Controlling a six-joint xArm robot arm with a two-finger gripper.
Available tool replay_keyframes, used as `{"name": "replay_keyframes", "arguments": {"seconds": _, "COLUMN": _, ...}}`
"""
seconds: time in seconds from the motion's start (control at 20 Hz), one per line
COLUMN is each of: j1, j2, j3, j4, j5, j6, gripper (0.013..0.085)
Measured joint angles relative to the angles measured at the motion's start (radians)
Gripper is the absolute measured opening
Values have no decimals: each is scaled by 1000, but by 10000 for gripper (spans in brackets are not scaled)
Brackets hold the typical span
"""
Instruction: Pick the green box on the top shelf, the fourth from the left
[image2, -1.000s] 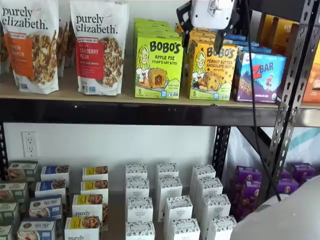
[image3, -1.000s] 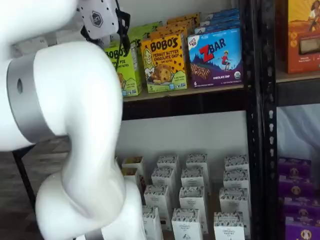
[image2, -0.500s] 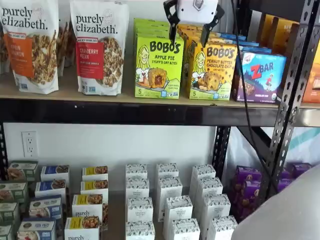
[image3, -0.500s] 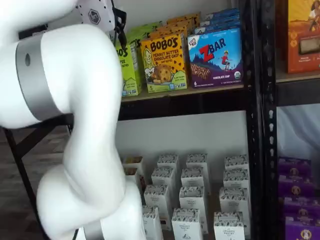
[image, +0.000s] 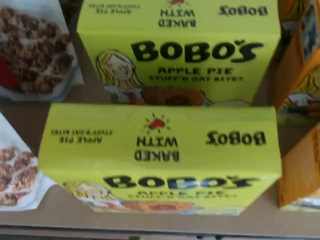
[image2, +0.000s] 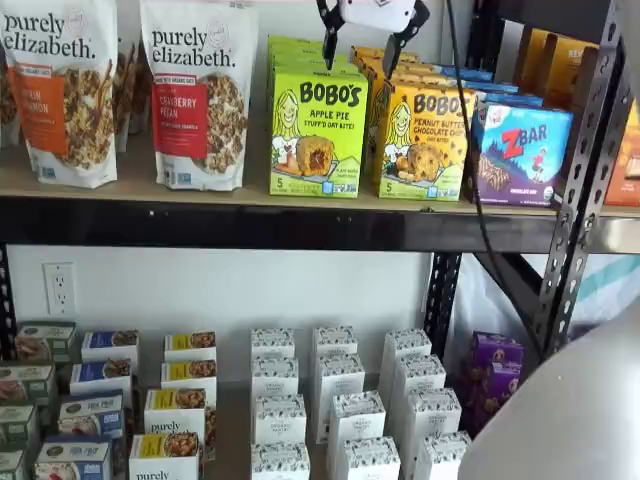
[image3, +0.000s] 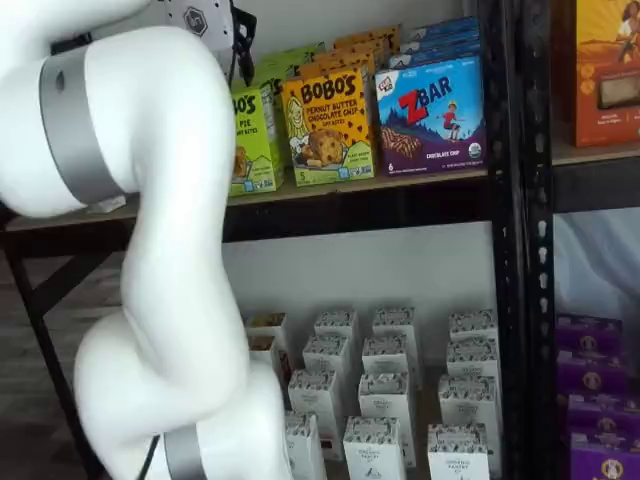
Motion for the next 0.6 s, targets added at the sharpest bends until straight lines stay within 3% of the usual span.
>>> {"name": "replay_keyframes", "arguments": {"seconds": 0.35, "j1": -33, "j2": 86, "j3": -88, "j4": 61, "j5": 38, "j6": -35, "gripper": 850}}
{"name": "replay_keyframes", "arguments": {"seconds": 0.6, "j1": -36, "j2": 119, "j3": -118, "j4": 63, "j5": 55, "j6": -37, "gripper": 850}}
